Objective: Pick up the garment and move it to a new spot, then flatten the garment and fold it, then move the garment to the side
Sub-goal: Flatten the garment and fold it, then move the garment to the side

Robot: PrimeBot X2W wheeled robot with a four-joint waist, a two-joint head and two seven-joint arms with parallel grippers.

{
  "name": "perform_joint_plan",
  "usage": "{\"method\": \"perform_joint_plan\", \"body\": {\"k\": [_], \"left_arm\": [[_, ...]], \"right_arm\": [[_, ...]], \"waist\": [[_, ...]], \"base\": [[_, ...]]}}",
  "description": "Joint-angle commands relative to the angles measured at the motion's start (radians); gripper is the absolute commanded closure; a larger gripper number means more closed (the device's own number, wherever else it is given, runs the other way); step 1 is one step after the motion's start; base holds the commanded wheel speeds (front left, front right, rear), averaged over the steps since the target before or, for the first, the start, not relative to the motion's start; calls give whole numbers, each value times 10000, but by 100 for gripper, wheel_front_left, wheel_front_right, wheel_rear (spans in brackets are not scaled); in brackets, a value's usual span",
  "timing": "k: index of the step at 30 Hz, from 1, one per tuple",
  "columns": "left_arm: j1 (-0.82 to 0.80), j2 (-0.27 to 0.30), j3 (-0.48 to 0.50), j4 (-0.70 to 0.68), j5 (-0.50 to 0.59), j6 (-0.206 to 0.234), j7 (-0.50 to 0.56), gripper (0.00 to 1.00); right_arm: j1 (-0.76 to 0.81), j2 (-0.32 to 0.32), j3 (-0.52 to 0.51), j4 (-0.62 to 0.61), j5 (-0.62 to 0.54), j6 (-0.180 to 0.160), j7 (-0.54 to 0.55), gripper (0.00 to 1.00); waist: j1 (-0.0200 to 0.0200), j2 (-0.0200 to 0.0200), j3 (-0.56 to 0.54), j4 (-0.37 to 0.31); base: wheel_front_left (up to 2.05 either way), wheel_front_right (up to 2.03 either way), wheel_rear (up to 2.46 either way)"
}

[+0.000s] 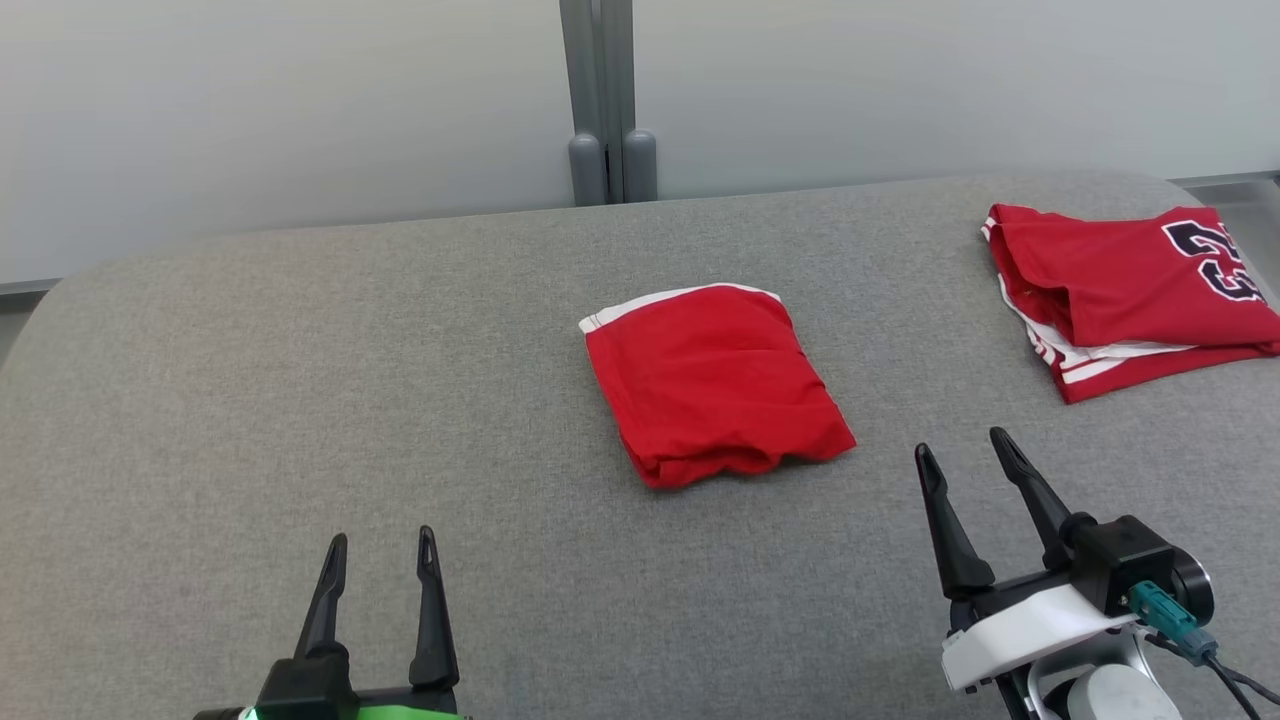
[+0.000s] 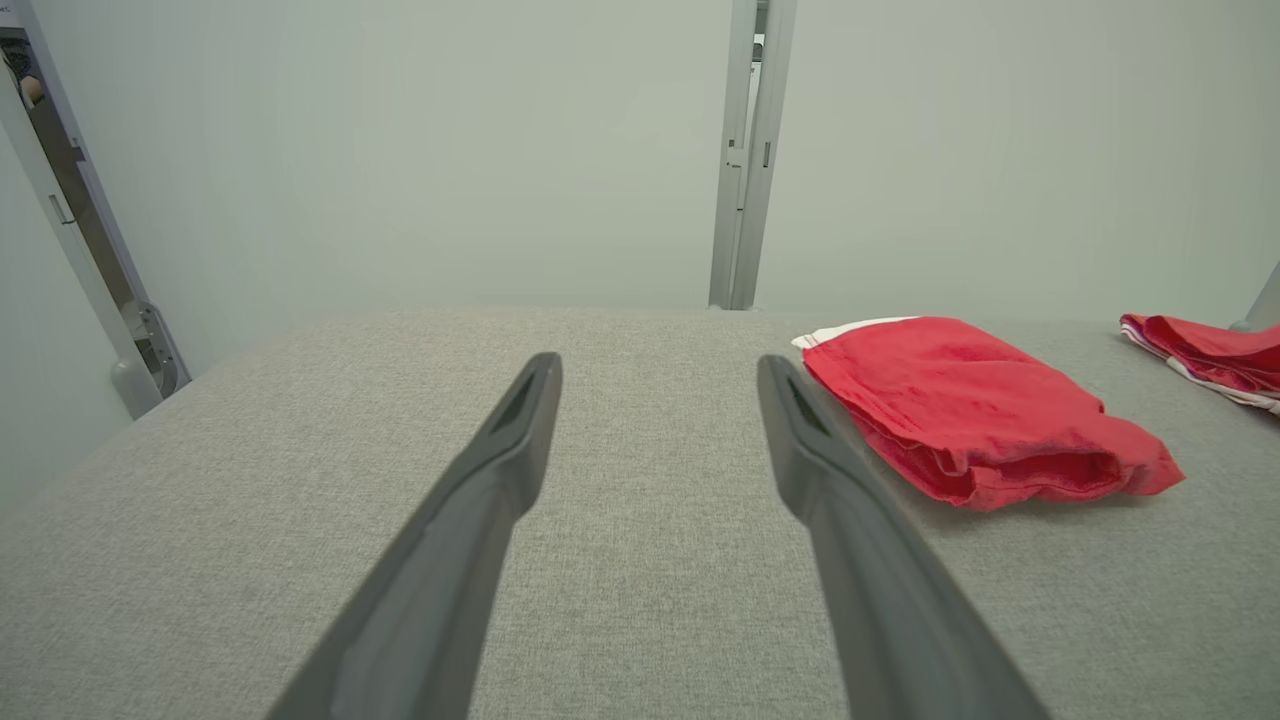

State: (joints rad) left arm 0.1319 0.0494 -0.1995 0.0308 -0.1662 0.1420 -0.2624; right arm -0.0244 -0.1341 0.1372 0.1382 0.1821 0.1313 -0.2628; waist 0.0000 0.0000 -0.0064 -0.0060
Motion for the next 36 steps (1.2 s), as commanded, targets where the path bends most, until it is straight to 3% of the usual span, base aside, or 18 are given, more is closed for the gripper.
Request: {"method": "perform_joint_plan", "body": {"k": [1, 36], "left_arm": [[88, 25, -7, 36, 77, -21, -29, 0], [-41, 25, -71, 428, 183, -13, -29, 0]], "right_arm": [[143, 43, -5, -8, -36, -13, -21, 0], [130, 182, -46, 91, 84, -13, -22, 0]], "waist": [[0, 0, -12, 26], [0, 0, -113, 129]], "base": [[0, 0, 0], [0, 0, 0]]}}
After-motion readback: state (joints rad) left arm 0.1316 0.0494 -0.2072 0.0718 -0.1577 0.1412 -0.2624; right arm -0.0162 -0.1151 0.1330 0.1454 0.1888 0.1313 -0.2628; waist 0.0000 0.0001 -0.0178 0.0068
